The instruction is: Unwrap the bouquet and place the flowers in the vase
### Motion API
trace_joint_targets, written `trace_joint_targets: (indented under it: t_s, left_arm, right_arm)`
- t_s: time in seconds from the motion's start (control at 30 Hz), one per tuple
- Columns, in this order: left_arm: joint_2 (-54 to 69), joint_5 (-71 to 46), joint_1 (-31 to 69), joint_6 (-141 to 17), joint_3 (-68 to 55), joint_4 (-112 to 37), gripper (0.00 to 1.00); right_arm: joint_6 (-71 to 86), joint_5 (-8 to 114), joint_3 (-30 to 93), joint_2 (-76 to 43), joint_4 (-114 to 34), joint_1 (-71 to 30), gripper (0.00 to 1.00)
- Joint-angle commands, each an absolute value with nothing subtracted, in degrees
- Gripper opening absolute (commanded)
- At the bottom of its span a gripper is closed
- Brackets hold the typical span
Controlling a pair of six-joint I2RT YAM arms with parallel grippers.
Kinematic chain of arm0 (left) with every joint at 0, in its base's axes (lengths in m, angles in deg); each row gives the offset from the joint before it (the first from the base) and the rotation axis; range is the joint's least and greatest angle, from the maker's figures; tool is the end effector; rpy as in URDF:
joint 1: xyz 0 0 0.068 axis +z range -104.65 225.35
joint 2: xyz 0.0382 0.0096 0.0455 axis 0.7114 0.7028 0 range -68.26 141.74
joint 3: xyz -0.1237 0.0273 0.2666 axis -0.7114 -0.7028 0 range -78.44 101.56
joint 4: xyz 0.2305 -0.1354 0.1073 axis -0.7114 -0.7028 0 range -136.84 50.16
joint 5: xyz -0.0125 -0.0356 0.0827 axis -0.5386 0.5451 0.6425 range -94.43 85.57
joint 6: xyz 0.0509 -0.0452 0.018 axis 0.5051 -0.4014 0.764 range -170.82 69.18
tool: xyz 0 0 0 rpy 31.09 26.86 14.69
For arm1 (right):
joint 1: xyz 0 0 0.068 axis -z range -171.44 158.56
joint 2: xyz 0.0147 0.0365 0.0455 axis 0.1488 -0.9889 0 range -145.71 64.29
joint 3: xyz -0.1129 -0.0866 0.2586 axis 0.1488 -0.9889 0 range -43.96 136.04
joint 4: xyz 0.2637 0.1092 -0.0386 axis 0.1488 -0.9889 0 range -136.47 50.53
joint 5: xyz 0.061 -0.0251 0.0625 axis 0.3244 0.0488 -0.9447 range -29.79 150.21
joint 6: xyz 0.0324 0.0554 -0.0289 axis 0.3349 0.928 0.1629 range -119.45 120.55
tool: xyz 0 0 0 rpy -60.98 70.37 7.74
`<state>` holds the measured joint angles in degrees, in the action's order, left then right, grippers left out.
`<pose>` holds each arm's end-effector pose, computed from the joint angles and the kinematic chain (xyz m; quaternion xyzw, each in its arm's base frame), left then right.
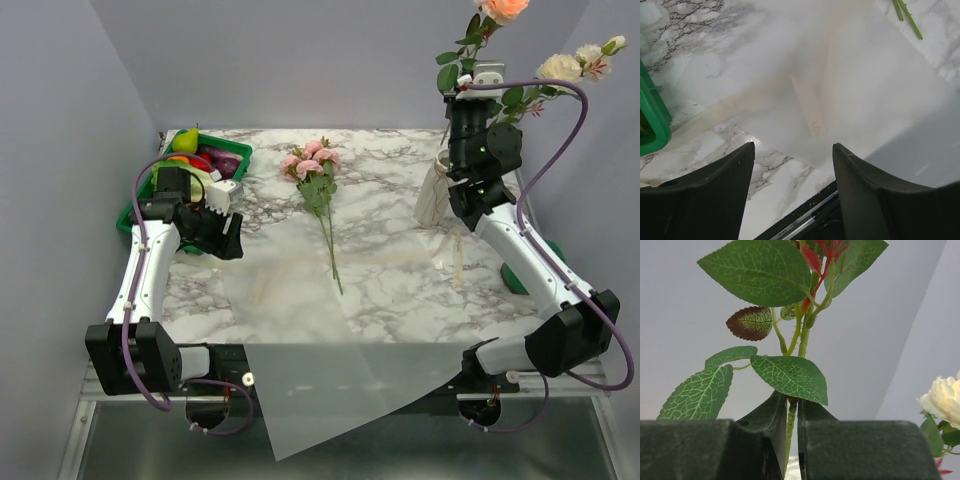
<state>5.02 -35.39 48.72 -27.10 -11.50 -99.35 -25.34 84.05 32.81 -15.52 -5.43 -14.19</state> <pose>0.2673 -0.0139 0.3052 0.2215 0.9177 -0.2065 0.2571 0.3352 0.1152 0.5067 -0.0346 0.5130 -0.1250 0.8485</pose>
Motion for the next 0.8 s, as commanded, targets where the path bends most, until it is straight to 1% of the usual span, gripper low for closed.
trace_joint_targets:
  t_s: [0.0, 0.17, 0.33, 0.77]
  left_arm:
    - [5.0, -37.5, 49.2, -26.5, -12.1, -100.0, 0.72]
    - [5.2, -37.5, 49.2, -26.6, -11.9, -100.0, 0.72]
    - [5.3, -37.6, 49.2, -26.6, -11.3, -100.3, 0.72]
    - [5.2, -37.3, 49.2, -26.7, -9.9, -101.3, 0.72]
  right_arm:
    - [-27.5, 85.3, 33.0, -13.4, -1.5, -13.8, 0.01]
    - [-27.5, 86.0, 32.3, -13.2, -3.1, -13.5, 0.01]
    - [-26.6, 86.2, 29.0, -12.6, -3.4, -13.2, 0.01]
    - [-16.9, 88.0, 22.0, -12.4, -8.5, -12.6, 0.01]
